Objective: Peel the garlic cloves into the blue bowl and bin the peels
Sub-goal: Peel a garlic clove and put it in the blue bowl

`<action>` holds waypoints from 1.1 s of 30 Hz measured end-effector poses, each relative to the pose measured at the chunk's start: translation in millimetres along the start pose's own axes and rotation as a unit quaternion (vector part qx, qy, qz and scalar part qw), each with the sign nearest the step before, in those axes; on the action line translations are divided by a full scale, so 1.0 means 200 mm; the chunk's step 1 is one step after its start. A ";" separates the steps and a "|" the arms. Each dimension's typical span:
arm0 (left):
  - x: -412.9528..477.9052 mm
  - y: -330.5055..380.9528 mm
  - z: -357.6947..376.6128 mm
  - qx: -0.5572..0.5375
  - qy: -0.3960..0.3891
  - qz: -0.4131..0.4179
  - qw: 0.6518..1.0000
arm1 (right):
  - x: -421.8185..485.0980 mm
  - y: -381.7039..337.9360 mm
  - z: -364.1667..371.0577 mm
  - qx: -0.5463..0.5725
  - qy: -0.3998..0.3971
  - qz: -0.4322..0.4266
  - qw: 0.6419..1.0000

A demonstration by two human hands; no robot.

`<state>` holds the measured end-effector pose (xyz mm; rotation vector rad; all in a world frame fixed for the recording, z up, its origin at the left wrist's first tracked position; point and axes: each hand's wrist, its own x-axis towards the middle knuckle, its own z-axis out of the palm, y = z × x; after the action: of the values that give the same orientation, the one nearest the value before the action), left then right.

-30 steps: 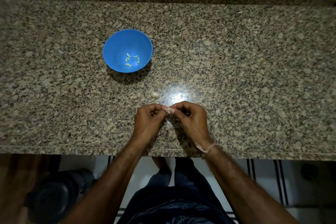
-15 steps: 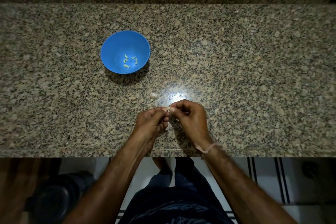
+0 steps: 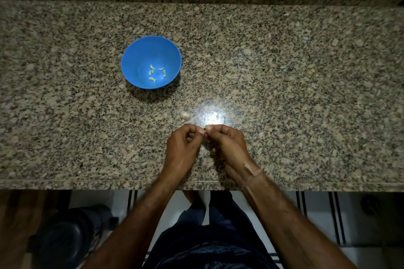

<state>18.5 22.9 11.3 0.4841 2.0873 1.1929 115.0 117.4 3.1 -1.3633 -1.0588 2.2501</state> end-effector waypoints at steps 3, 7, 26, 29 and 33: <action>-0.01 0.00 0.02 0.013 0.000 0.008 1.000 | 0.01 -0.01 -0.01 -0.019 0.015 0.019 1.000; 0.00 -0.01 0.01 0.045 0.064 0.001 0.997 | 0.02 0.00 -0.03 -0.067 0.030 -0.021 0.997; 0.03 -0.02 0.03 0.101 0.064 0.062 0.991 | 0.03 0.02 -0.06 -0.233 0.023 -0.118 0.965; 0.02 0.00 0.02 0.030 0.022 0.066 0.997 | 0.02 0.01 -0.06 -0.224 0.007 -0.111 0.968; 0.02 -0.01 0.03 0.006 0.017 0.043 0.999 | 0.01 0.00 -0.04 -0.180 -0.023 -0.075 0.980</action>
<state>19.4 27.6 6.4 0.5681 2.1221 1.2454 121.7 121.7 -1.2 -1.3131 -1.5902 2.0577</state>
